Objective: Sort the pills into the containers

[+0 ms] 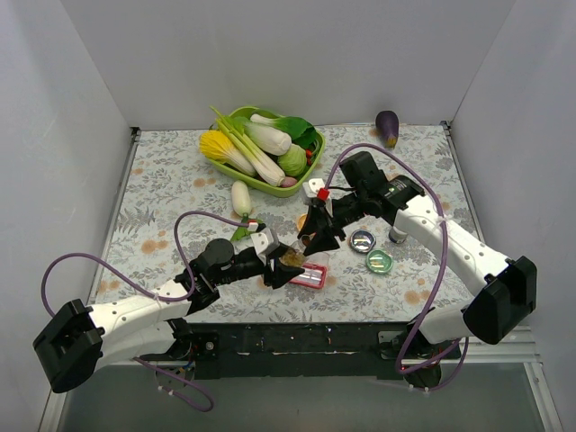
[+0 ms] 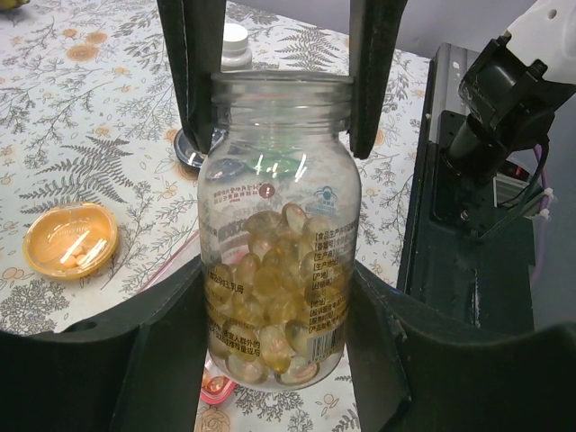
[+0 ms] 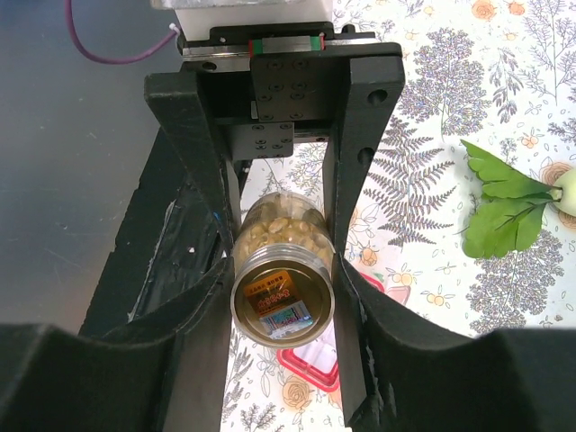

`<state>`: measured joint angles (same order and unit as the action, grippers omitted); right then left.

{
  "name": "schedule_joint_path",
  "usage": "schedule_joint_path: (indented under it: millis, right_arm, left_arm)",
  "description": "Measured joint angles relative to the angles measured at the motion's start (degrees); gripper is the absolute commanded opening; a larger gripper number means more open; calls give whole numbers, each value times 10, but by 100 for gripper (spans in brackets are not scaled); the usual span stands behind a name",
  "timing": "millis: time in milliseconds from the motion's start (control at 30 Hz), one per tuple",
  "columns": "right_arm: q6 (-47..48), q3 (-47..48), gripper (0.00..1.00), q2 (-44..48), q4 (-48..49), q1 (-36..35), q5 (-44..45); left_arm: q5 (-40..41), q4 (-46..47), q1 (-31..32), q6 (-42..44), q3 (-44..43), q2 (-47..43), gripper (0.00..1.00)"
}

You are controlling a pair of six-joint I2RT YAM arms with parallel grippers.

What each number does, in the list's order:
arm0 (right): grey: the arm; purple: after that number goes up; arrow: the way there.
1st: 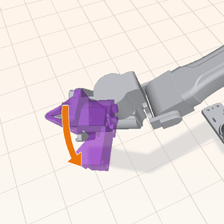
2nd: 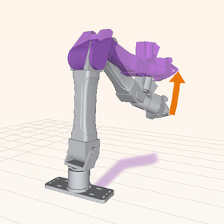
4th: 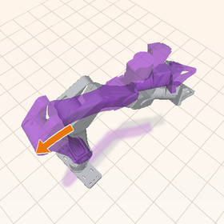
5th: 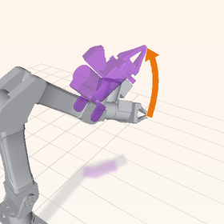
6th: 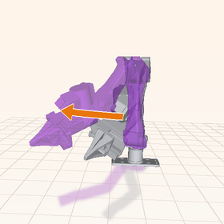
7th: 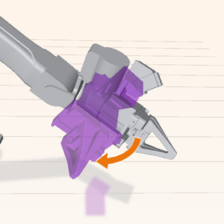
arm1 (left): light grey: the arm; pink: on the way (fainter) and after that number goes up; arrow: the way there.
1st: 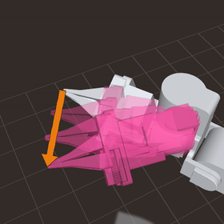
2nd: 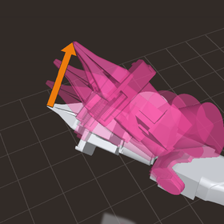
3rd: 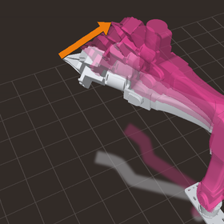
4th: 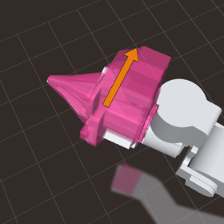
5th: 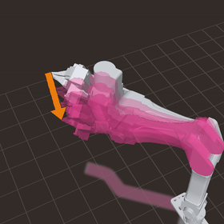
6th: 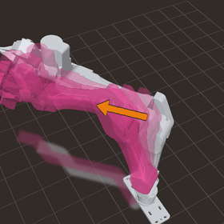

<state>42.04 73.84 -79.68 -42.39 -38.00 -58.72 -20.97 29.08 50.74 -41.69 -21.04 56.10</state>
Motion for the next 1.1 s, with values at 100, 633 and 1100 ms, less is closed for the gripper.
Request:
schedule_joint_path:
  millis: [100,633,1100]
  right_arm:
    - [-8,0,21,1,2,1,0]
    - [-50,-28,20,42,11,160,70]
    - [-30,60,24,-139,78,366,406]
  left_arm:
    - [2,0,0,-6,1,-2,50]
    - [77,-49,-1,-45,5,-91,98]
    - [207,-229,-3,-208,3,-115,98]
